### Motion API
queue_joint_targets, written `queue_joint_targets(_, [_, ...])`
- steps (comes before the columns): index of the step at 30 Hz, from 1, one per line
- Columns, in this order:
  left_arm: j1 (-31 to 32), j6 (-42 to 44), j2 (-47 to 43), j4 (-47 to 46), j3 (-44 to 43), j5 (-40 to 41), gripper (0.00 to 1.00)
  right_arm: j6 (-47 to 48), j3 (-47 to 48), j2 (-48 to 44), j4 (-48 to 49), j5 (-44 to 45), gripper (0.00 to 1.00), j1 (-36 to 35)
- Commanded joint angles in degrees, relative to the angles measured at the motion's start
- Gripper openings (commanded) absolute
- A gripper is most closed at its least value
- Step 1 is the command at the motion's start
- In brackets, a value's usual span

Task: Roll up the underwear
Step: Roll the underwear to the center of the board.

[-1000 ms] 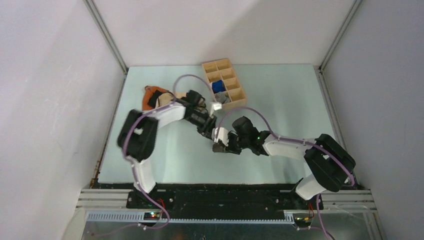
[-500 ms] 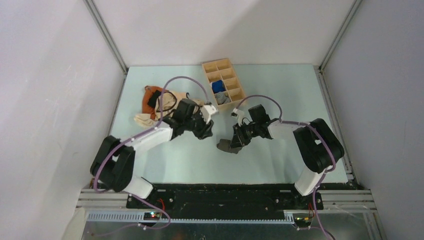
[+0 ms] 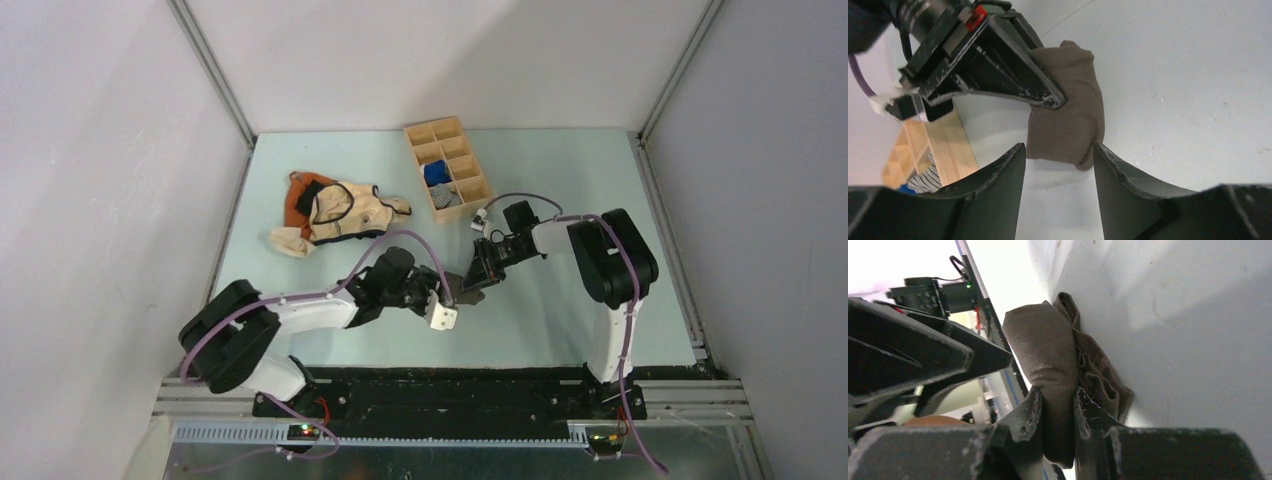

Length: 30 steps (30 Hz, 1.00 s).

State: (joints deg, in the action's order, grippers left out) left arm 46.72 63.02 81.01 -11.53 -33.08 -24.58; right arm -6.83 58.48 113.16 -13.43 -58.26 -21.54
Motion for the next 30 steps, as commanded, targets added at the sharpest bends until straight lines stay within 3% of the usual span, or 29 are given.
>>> queue_joint_targets(1, [2.66, 10.51, 4.36, -9.71, 0.23, 0.32, 0.58, -0.16, -0.79, 5.1, -7.05, 7.47, 0.0, 1.41])
queue_joint_targets(9, [6.21, 13.46, 12.2, -13.01, -0.33, 7.64, 0.6, -0.4, 1.41, 8.3, -9.6, 5.54, 0.0, 2.07])
queue_joint_targets(19, [6.98, 14.35, 23.2, -21.04, -3.19, 27.28, 0.57, -0.09, 3.24, 10.64, -12.1, 4.04, 0.0, 2.03])
queue_joint_targets(27, [6.92, 6.66, 24.25, -9.51, -8.24, 29.58, 0.13, -0.1, 4.18, 11.82, -13.51, 3.73, 0.01, 2.16])
queue_joint_targets(30, [6.68, 5.36, 24.43, -6.41, -8.76, 29.82, 0.01, 0.31, 4.85, 12.21, -14.33, 3.9, 0.1, 2.14])
